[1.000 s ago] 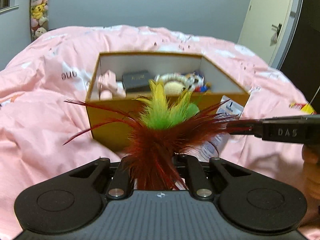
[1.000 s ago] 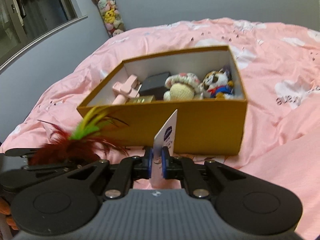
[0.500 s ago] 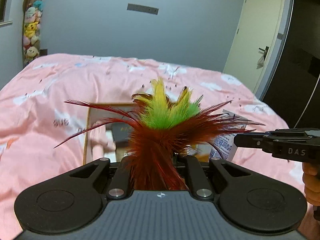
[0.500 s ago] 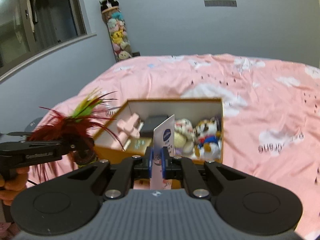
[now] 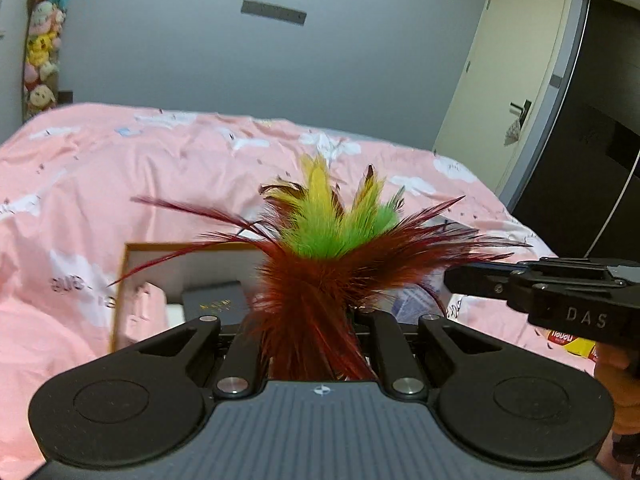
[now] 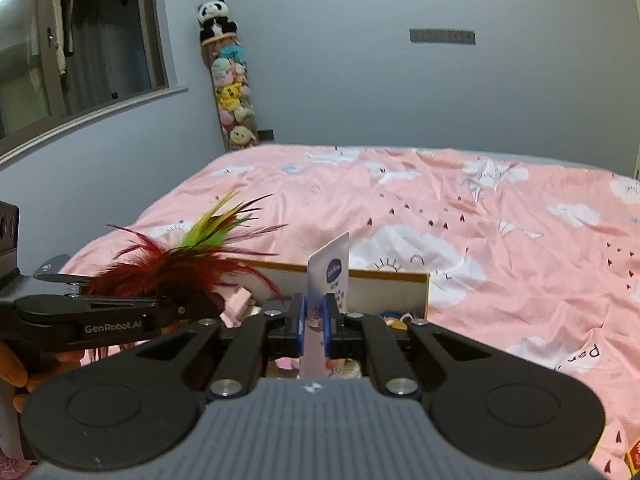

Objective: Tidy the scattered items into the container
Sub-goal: 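Carry the feather toy with the left tool while the right tool carries the tube to the box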

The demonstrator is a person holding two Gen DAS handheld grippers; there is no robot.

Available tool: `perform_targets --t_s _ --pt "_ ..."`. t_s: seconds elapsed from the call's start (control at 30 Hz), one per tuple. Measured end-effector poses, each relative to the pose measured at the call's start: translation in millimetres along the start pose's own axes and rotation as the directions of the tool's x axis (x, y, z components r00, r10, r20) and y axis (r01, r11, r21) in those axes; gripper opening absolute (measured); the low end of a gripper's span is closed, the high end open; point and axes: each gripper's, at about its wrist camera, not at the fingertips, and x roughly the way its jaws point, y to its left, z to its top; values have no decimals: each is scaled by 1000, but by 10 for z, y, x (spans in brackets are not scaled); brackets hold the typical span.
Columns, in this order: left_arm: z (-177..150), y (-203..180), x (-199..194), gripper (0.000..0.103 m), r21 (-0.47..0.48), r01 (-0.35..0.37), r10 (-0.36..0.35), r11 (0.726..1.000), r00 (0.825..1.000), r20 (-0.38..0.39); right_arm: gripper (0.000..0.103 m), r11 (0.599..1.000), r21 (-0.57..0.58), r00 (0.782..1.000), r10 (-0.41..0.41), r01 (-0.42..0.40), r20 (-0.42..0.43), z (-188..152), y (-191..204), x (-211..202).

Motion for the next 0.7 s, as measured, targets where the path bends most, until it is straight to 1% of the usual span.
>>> perform_targets --t_s 0.2,0.37,0.5,0.57,0.7 --pt "-102 83 520 14 -33 29 -33 999 994 -105 9 1000 16 997 -2 3 -83 -142 -153 353" --pt "-218 95 819 14 -32 40 -46 999 981 -191 9 999 36 989 6 -1 -150 -284 -242 608" --pt "-296 84 953 15 -19 34 -37 999 974 -226 9 999 41 983 17 -9 -181 -365 -271 745" --pt "-315 70 1011 15 -13 18 -21 1000 969 -245 9 999 33 982 19 -13 -190 -394 -271 787" --pt "-351 63 1090 16 -17 -2 -2 1000 964 -266 9 1000 13 979 -1 4 -203 -427 -289 872"
